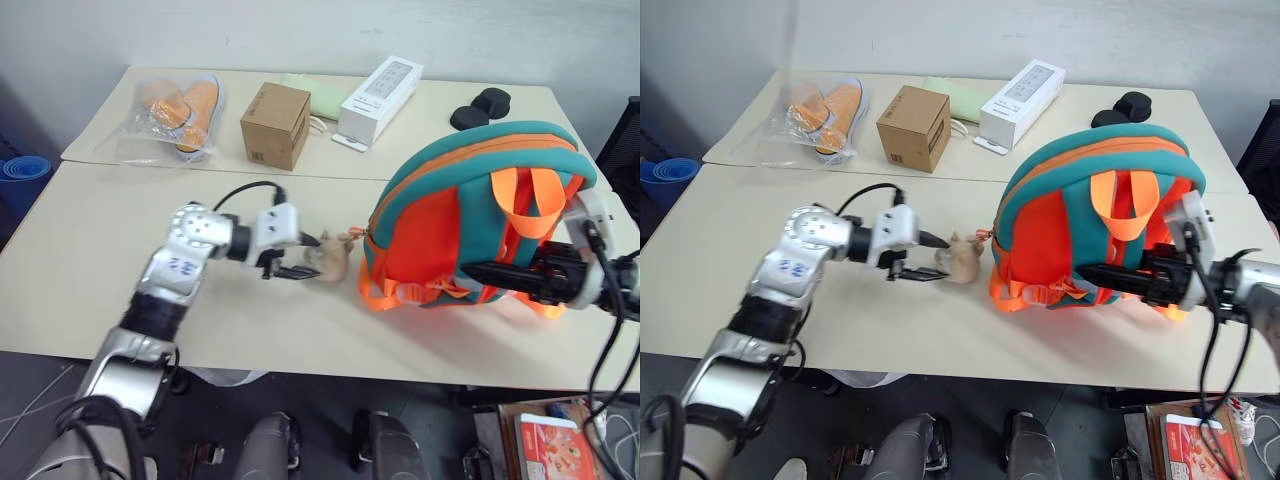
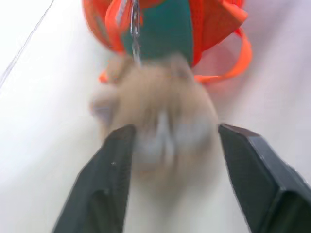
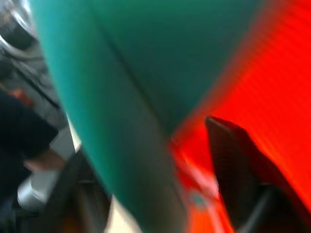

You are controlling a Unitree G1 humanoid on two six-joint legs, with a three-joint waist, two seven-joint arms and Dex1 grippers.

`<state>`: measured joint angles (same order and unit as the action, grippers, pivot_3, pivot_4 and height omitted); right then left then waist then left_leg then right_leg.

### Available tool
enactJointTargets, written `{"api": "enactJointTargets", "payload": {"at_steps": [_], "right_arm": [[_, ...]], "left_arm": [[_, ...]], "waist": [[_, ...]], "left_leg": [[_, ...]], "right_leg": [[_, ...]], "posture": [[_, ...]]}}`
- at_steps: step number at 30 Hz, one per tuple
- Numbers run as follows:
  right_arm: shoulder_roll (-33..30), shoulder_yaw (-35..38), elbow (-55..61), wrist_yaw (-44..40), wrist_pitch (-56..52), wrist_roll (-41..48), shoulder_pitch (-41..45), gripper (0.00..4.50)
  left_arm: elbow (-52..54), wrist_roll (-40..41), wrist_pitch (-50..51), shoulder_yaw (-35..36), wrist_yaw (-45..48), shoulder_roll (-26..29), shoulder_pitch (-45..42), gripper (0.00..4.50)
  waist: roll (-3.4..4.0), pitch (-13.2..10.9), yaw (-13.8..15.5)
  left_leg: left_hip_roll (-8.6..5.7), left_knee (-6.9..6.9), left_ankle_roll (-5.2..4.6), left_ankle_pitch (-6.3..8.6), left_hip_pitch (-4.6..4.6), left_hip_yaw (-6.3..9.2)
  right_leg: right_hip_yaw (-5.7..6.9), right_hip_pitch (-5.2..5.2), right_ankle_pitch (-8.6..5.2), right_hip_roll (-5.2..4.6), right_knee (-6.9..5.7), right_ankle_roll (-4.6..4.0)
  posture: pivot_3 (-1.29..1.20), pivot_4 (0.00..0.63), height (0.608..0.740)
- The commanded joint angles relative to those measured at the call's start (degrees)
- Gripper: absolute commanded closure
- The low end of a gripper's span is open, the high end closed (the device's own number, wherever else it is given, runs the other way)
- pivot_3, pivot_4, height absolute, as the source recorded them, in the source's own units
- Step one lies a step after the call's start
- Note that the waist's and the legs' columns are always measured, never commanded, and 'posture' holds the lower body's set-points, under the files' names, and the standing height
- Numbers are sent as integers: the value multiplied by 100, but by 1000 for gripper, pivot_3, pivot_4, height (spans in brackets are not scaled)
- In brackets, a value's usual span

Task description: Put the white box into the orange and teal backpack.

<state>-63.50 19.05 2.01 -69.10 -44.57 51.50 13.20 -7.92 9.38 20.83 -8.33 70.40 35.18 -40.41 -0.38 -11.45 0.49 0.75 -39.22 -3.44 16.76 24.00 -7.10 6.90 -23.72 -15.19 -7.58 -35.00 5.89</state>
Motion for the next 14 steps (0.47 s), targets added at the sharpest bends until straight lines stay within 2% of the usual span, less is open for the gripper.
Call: {"api": "enactJointTargets", "payload": {"at_steps": [1, 3, 7, 11, 14], "right_arm": [[-724, 687, -910, -944, 194, -281, -102, 608], [-1106, 882, -1729, -1388, 430, -568, -140, 55], [-1577, 1140, -3353, -1773, 941, -1024, 171, 55], [-1562, 1198, -4057, -1761, 1079, -1186, 592, 55], [-1409, 1126, -4190, -1510, 1511, -1514, 654, 55]], "left_arm": [[991, 1150, 1481, 949, 479, 876, 414, 431], [1296, 1681, 2015, 1594, 556, 1385, 622, 0], [1428, 2455, 2766, 2883, 246, 1965, 743, 0], [1603, 2709, 2902, 3305, -235, 1921, 943, 0], [1774, 2250, 2347, 2869, -869, 1544, 1122, 0]], "waist": [[1, -1, -26], [1, -1, -32], [4, -1, -43], [14, -2, -76], [19, -1, -74]], "left_leg": [[0, 0, 0, 0, 2, 0], [0, 0, 0, 0, 1, 2], [-2, 0, 3, 1, -1, 7], [1, 15, 21, 11, -42, -10], [8, 29, 35, 17, -66, -36]], "right_leg": [[1, -1, 0, 3, 1, 0], [-1, 1, 0, 0, 2, 0], [-7, 7, 0, -5, 9, 0], [-18, 26, -4, -11, 30, -5], [-54, 24, -8, -9, 19, -12]], "posture": [[0, 150, 740], [0, 150, 740], [0, 150, 740], [0, 150, 740], [0, 150, 740]]}}
